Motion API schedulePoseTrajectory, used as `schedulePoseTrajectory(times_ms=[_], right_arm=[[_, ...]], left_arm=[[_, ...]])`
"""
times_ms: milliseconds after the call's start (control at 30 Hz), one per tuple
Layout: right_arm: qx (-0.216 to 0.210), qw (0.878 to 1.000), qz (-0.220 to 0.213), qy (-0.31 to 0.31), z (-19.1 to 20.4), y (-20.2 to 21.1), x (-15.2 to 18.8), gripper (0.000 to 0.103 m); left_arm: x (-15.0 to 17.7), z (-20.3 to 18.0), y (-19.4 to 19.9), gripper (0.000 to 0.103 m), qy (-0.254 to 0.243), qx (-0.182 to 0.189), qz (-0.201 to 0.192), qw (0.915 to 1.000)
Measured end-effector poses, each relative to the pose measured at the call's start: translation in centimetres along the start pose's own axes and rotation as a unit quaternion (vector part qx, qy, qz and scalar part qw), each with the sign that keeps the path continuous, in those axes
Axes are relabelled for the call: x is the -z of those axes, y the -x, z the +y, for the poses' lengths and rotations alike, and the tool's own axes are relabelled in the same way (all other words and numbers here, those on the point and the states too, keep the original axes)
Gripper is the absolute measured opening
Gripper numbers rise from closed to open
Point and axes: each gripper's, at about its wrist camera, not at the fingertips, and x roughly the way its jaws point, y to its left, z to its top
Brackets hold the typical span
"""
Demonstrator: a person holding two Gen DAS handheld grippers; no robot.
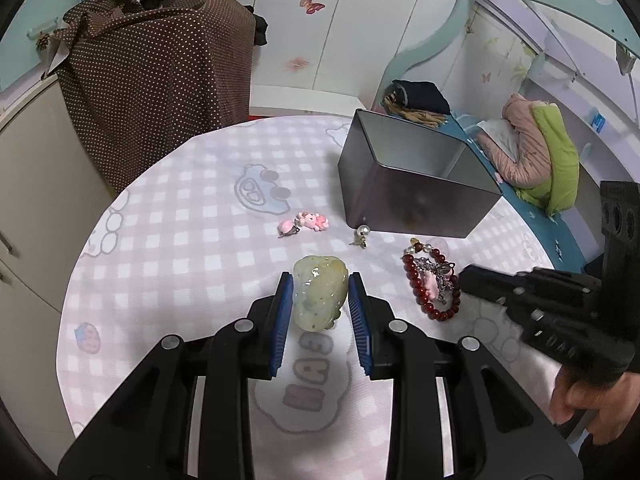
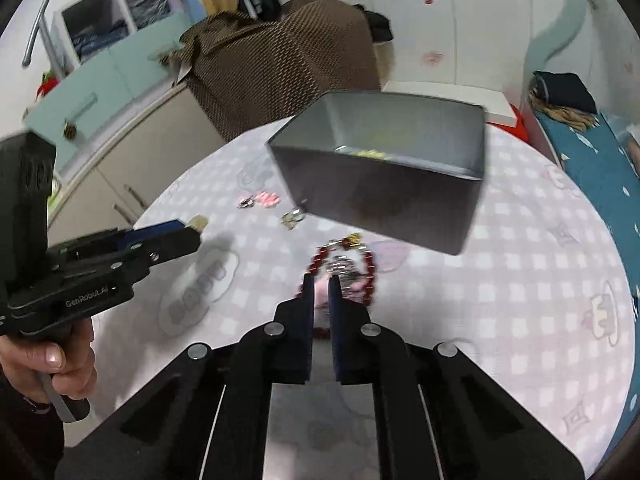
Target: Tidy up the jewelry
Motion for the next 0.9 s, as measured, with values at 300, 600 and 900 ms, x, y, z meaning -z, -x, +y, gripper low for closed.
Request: schedulePoseTrajectory(times_ms=[300,600,900], right_arm=[[0.084,0.996,0.023,0.015,1.9,-3.2,-0.1,0.009],[0.104,0.994,0.028,0.016,2.1,-4.6,-0.7,0.016],[0.087,0.996,0.012,0.015,1.7,-3.1,-0.4,0.014]], left_arm=[[0.2,0.5,-0.1,0.028,0.003,0.000,0.004,1.0000],[0.2,1.2,0.0,0.028,0.010,0.002,0.003,0.9999],[0.2,1.4,0.3,0.028,0.008,0.005,-0.002,1.0000]])
